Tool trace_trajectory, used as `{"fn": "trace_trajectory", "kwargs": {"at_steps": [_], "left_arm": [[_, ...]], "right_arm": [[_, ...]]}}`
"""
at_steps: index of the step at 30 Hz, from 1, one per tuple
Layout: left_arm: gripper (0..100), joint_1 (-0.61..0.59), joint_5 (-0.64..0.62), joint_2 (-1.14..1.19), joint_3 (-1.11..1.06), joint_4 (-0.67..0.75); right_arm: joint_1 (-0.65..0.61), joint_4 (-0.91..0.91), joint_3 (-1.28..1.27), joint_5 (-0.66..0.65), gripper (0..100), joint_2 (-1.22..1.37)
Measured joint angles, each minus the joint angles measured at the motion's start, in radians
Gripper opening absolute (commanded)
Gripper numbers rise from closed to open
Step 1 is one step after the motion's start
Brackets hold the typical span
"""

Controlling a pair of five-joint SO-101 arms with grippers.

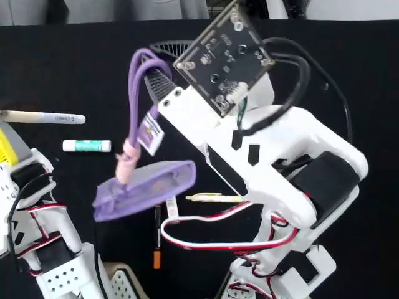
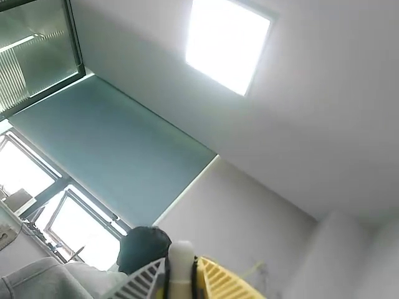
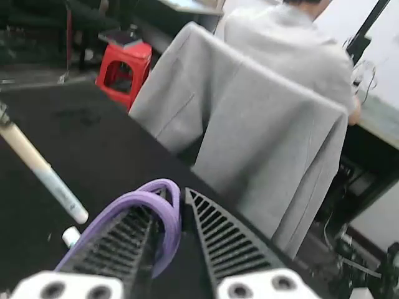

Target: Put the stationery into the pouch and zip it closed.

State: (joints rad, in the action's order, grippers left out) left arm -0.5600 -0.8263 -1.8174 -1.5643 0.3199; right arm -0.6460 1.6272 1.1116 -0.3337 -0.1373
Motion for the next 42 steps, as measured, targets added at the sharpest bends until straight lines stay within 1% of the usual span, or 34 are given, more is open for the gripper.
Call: {"fn": "trace_trajectory", "kwargs": {"at_steps": [3, 5, 7, 10, 13, 18, 21, 26, 30, 34, 37, 42], "left_arm": [[3, 0.000, 0.000, 0.000, -0.002, 0.000], [3, 0.000, 0.000, 0.000, -0.002, 0.000], [3, 0.000, 0.000, 0.000, -0.002, 0.000], [3, 0.000, 0.000, 0.000, -0.002, 0.000], [3, 0.000, 0.000, 0.000, -0.005, 0.000], [3, 0.000, 0.000, -0.002, -0.018, 0.000], [3, 0.000, 0.000, 0.002, -0.018, 0.000], [3, 0.021, 0.000, 0.000, -0.018, 0.000], [3, 0.032, 0.000, 0.000, -0.020, 0.000], [3, 0.034, 0.000, 0.000, -0.020, 0.000], [3, 0.034, 0.000, 0.000, -0.020, 0.000], [3, 0.034, 0.000, 0.000, -0.020, 0.000]], "right_arm": [[0.018, 0.037, 0.000, 0.000, 1.1, 0.000], [0.063, 0.029, -0.005, 0.000, 1.1, 0.002], [0.124, -0.015, -0.011, 0.000, 1.2, 0.011], [0.210, -0.163, -0.026, 0.000, 1.5, 0.075], [0.267, -0.325, -0.043, 0.000, 1.3, 0.150], [0.313, -0.508, -0.043, 0.002, 1.2, 0.230], [0.348, -0.621, -0.044, 0.002, 1.2, 0.236], [0.361, -0.770, -0.018, 0.000, 1.2, 0.236], [0.330, -0.789, 0.078, -0.008, 1.2, 0.235], [0.252, -0.778, 0.094, -0.091, 1.2, 0.239], [0.236, -0.750, 0.064, -0.133, 1.2, 0.265], [0.232, -0.680, -0.035, -0.147, 1.1, 0.308]]}}
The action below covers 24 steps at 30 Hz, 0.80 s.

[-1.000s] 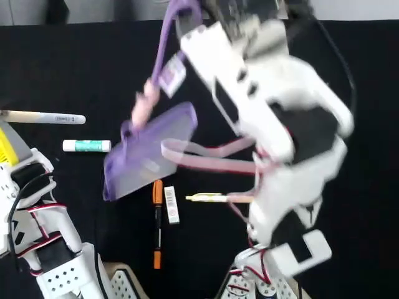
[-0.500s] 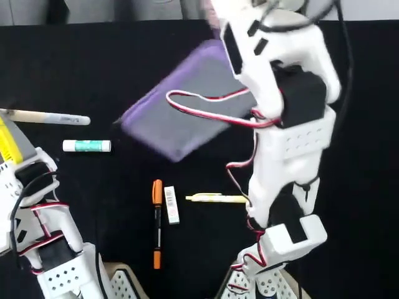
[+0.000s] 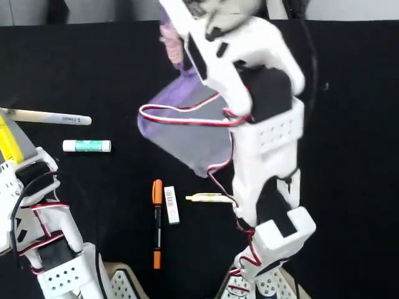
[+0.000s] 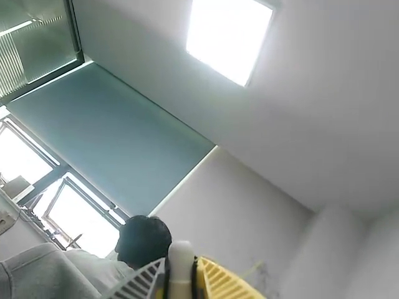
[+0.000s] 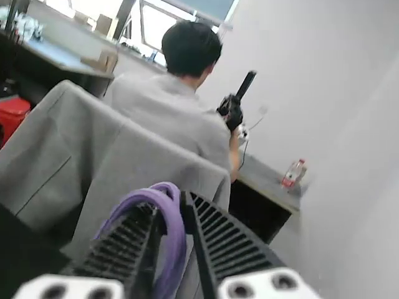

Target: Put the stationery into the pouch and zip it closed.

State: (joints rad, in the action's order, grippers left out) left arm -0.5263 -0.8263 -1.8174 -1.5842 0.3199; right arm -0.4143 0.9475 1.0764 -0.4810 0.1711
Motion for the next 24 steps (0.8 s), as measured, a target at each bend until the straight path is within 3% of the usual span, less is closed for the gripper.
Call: {"fn": "trace_trajectory", "kwargs": {"at_steps": [11, 17, 24], "left_arm": [[3, 0.000, 0.000, 0.000, 0.000, 0.000], [3, 0.000, 0.000, 0.002, -0.014, 0.000], [3, 0.011, -0.011, 0.002, -0.012, 0.000]], "right_arm": [[0.038, 0.387, -0.008, -0.002, 1.1, 0.011], [0.035, 0.651, 0.126, -0.002, 1.1, -0.018], [0.035, 0.786, 0.316, -0.002, 1.1, -0.087]]}}
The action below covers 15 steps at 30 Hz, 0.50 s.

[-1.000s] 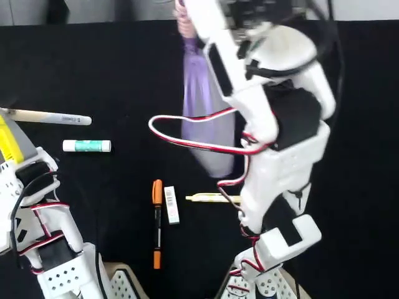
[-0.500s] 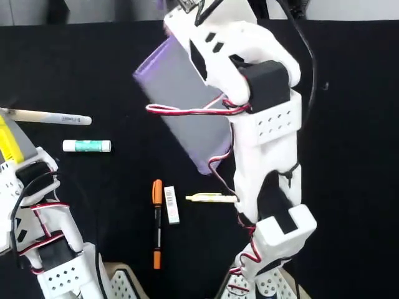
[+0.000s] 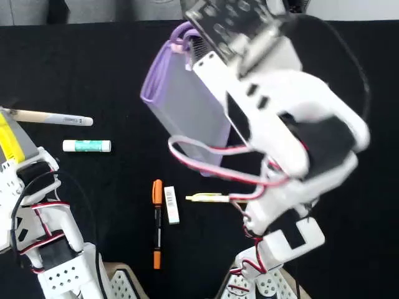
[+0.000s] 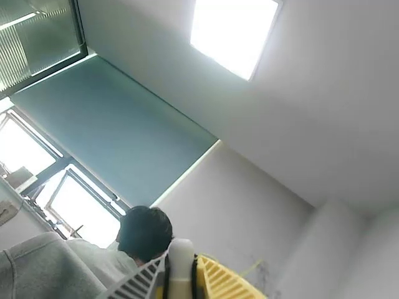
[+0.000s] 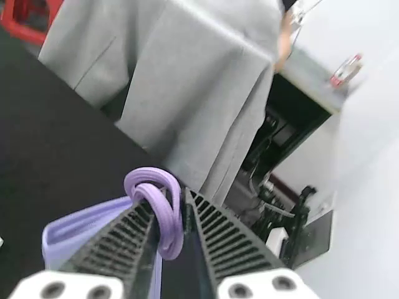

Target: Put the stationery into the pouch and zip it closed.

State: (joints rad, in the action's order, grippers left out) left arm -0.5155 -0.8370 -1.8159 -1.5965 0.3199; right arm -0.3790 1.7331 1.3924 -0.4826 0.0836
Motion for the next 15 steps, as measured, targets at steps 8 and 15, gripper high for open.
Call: {"fn": "trace_trajectory", "kwargs": {"at_steps": [8, 15], "left_arm": [[3, 0.249, -0.044, -0.002, 0.104, 0.000], [3, 0.468, 0.040, 0.002, 0.147, 0.000]], "right_arm": [[0.002, 0.002, 0.029, 0.046, 1.1, -0.008], [0.002, 0.002, 0.029, 0.055, 1.1, -0.008]]}}
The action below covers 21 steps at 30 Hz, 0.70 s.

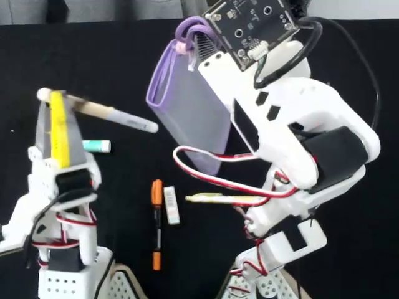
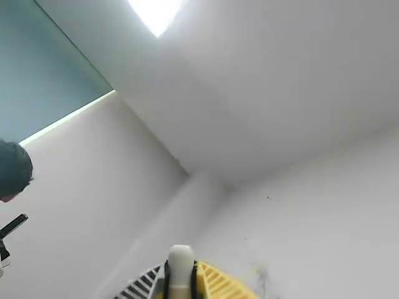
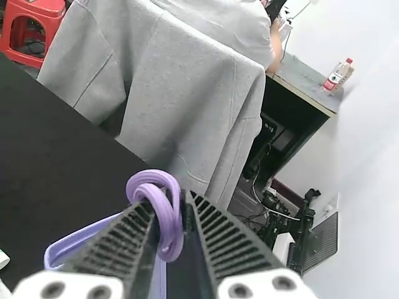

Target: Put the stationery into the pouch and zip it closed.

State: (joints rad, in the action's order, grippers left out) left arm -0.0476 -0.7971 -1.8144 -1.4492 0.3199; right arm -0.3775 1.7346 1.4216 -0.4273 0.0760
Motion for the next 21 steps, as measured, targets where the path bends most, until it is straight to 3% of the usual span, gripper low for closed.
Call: {"fn": "trace_trajectory", "kwargs": {"at_steps": [6, 15, 21], "left_arm": [[3, 0.020, 0.058, 0.157, 0.127, 0.014], [3, 0.023, 0.063, 0.629, 0.422, 0.018], [3, 0.028, 0.063, 0.792, 0.506, 0.018]], "right_arm": [[0.000, 0.000, 0.000, 0.000, 1.1, 0.000], [0.000, 0.000, 0.000, 0.000, 1.1, 0.000], [0.000, 0.002, 0.000, 0.000, 1.1, 0.000]]}}
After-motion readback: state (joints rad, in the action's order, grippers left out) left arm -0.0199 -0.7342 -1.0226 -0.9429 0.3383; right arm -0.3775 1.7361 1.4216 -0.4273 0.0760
